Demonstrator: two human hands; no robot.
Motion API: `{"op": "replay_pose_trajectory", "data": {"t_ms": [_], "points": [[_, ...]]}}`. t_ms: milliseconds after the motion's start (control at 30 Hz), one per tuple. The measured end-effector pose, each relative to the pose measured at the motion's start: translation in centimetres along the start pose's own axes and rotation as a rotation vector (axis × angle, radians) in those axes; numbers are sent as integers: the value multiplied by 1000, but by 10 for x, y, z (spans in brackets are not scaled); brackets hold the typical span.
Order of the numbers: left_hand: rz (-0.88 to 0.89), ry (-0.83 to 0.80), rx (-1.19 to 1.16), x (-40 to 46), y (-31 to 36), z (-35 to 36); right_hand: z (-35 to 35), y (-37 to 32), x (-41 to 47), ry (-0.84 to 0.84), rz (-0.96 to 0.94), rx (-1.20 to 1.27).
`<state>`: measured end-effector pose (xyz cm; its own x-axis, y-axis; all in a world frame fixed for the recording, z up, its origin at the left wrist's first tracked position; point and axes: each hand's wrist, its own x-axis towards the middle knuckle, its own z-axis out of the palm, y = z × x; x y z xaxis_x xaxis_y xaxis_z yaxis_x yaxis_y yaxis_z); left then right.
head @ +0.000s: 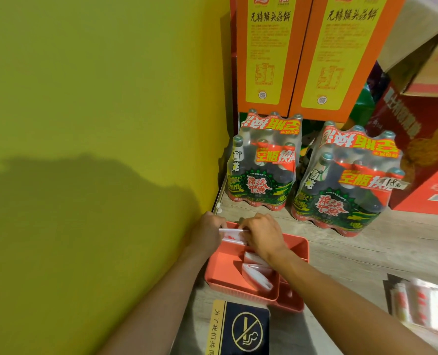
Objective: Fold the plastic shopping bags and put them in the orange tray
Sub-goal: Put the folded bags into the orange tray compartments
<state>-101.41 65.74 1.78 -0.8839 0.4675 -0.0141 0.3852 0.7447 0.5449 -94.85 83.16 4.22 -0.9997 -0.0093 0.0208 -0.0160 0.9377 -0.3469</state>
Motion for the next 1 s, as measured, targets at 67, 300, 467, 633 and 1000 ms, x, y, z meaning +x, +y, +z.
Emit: {"op": "replay_pose_trajectory", "data": {"t_ms": [67,300,467,633,1000], "points": [[51,-42,46,2,-1,1,2,1,3,-5,25,-15],[183,-71,19,-7,-1,-3,-1,4,-4,-33,-109,-64],[144,-155,94,-8,-1,-5,-2,2,-5,-85,-134,-108],[87,-228,131,-15,-1,-4,-2,3,-11,-98,-187,-125],[46,-227,178,-24,2,-2,-1,5,-15,-296,-183,-94]]}}
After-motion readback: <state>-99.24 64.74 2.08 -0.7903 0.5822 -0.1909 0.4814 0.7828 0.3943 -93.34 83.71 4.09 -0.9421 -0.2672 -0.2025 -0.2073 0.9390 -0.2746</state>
